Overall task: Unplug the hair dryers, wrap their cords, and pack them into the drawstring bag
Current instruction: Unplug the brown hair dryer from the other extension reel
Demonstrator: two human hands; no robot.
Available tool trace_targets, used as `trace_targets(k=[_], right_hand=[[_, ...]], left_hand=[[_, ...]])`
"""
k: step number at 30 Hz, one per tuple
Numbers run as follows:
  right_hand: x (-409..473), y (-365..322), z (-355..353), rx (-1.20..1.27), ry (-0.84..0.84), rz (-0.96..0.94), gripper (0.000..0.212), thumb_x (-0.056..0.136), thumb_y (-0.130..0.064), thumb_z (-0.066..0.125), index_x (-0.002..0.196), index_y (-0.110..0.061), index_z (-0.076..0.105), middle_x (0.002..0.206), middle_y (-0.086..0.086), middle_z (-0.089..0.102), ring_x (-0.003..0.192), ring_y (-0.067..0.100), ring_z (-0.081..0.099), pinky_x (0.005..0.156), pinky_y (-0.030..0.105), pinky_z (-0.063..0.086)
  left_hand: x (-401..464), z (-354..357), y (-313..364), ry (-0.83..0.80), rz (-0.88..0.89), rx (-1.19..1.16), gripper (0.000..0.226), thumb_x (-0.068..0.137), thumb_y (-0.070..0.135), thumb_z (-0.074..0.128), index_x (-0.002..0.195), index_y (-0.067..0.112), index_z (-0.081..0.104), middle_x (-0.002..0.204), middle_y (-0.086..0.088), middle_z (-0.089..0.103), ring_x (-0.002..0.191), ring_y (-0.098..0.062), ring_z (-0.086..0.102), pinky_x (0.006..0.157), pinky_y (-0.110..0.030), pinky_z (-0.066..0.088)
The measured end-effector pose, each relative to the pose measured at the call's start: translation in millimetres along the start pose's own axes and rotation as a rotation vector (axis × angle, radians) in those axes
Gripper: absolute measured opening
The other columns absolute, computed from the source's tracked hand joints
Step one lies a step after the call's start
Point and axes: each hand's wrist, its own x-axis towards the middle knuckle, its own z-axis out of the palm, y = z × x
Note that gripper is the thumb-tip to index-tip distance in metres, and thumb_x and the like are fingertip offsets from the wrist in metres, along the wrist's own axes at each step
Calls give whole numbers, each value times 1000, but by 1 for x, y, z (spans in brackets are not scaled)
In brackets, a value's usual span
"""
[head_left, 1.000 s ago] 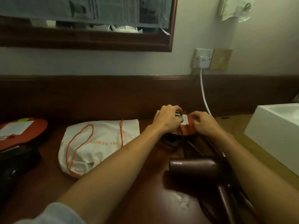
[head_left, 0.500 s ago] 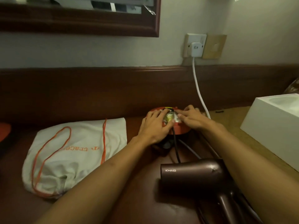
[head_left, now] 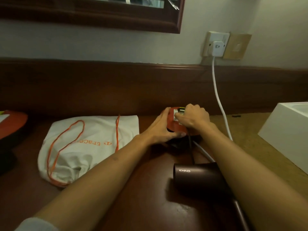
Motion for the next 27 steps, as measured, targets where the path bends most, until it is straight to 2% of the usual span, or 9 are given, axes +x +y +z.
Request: trace_targets(k=[2, 5, 7, 11, 15, 18, 21, 24, 27], right_hand=[[-1, 0, 6, 4, 57, 9, 64, 92, -58, 54, 130, -6, 54, 129, 19, 58, 111, 37, 59, 84, 42, 46], [-6, 2, 11, -1, 134, -15, 68, 95, -54, 51, 134, 1, 48, 132, 22, 55, 113, 39, 59, 89, 45, 47], [-7, 1, 12, -10, 152, -42, 68, 96, -53, 49, 134, 2, 47, 132, 22, 54, 112, 40, 60, 88, 45, 48], [-11, -1, 6, -15, 158, -35, 68, 95, -55, 48, 133, 2, 49, 130, 21, 54, 109, 41, 61, 86, 45, 47], [-18, -7, -8, 277, 315, -27, 58, 94, -54, 49, 124, -4, 50, 119, 13, 56, 101, 35, 60, 80, 43, 45], [-23, -11, -13, 375, 220, -85, 50, 92, -54, 56, 116, -10, 55, 116, 9, 58, 99, 28, 60, 86, 48, 51], [-29, -19, -14, 445, 118, -186, 53, 88, -51, 69, 117, -7, 61, 118, 5, 53, 101, 19, 54, 80, 34, 51], [-38, -44, -10, 406, 27, -290, 55, 80, -55, 76, 113, -12, 66, 116, 2, 51, 101, 15, 51, 72, 27, 47], [-44, -73, 7, 179, -119, -340, 47, 80, -55, 75, 105, -16, 66, 117, 3, 45, 116, 23, 43, 94, 39, 44]], left_hand=[[0, 1, 0, 25, -1, 1, 122, 70, 63, 82, 159, 26, 7, 160, 0, 28, 143, -19, 35, 109, -29, 34], [0, 2, 0, 21, -20, 14, 128, 68, 69, 80, 160, 27, 3, 165, 0, 22, 148, -22, 31, 116, -36, 34], [2, 0, 1, 0, -48, 34, 130, 67, 71, 79, 160, 26, 0, 166, -1, 20, 149, -24, 29, 117, -42, 34], [2, -5, 9, -20, -81, 27, 133, 67, 65, 82, 161, 24, -3, 164, -3, 24, 147, -26, 32, 117, -43, 36], [1, -7, 12, -28, -113, 25, 138, 64, 63, 85, 160, 23, -4, 165, -3, 21, 148, -25, 29, 119, -44, 32], [-10, -21, 8, -4, -101, 63, 138, 62, 63, 86, 160, 22, -1, 168, -6, 13, 153, -28, 16, 123, -47, 24], [-34, -56, -6, 92, -108, 172, 122, 71, 51, 86, 161, 17, 12, 169, -5, 11, 156, -23, 4, 126, -42, 13], [-66, -91, -20, 266, -164, 187, 94, 77, 45, 83, 155, 21, 35, 164, -3, 28, 152, -24, 22, 122, -44, 27], [-95, -106, -18, 366, -159, 190, 70, 80, 41, 80, 142, 24, 53, 148, 1, 51, 137, -22, 45, 110, -39, 42]])
